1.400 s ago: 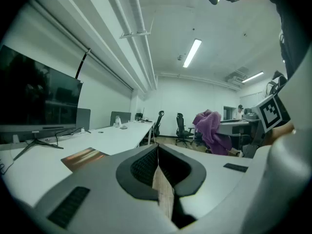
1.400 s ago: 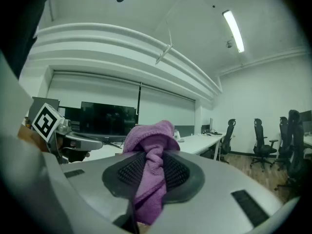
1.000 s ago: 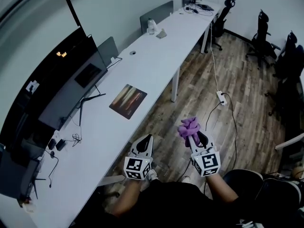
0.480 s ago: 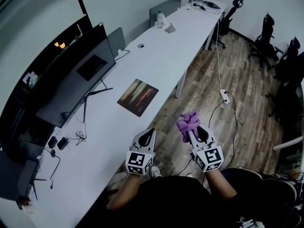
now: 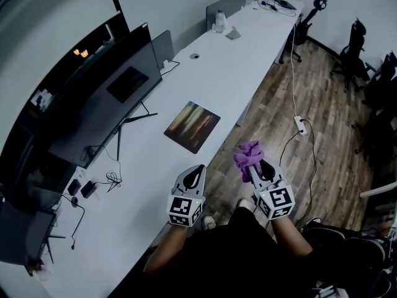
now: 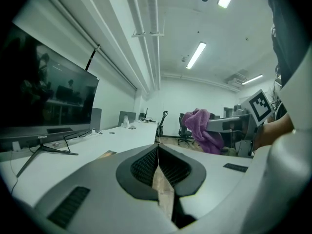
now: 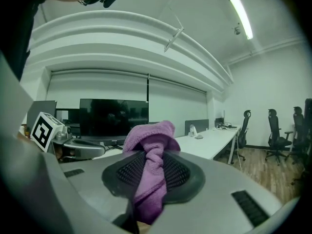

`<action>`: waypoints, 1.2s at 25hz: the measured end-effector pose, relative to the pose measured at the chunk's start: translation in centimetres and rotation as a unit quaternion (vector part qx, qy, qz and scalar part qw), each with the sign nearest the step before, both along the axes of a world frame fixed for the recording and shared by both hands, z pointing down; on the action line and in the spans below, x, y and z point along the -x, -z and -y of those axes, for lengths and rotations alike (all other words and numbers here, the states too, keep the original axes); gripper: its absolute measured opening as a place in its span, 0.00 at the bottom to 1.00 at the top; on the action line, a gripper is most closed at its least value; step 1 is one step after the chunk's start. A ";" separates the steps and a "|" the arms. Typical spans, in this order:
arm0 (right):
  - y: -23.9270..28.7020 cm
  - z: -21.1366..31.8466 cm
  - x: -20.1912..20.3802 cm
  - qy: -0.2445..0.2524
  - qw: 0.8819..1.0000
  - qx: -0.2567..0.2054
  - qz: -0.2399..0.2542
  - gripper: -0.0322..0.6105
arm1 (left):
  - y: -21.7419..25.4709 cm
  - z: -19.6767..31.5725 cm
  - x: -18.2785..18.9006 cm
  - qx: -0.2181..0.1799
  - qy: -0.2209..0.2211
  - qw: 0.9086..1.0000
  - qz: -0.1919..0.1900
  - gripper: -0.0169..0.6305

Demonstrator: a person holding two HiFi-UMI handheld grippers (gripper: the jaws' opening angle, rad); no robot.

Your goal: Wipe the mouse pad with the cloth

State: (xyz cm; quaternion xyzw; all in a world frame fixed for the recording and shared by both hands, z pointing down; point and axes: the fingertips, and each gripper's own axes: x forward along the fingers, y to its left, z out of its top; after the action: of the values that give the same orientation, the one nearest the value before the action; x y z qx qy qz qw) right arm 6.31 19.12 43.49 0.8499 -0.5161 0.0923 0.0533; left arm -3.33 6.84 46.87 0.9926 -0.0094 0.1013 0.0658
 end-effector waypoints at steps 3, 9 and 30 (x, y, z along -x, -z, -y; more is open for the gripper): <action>-0.7 0.9 -1.0 0.006 1.000 0.004 0.007 0.21 | -0.1 1.0 -0.6 0.000 0.008 1.000 0.002 0.06; -0.8 4.2 -4.4 0.038 0.999 -0.002 0.008 0.21 | -0.3 3.5 -3.1 -0.006 0.036 0.999 0.010 0.06; -3.7 18.3 -13.1 0.259 0.965 0.024 0.017 0.21 | -1.3 10.2 -11.5 -0.039 0.187 0.979 0.068 0.06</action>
State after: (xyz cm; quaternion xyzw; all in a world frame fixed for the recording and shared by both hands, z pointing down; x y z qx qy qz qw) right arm 19.45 0.81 47.21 0.6840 -0.7170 0.1020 0.0874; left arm 8.12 -3.40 48.16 0.9658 -0.2035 0.1541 0.0445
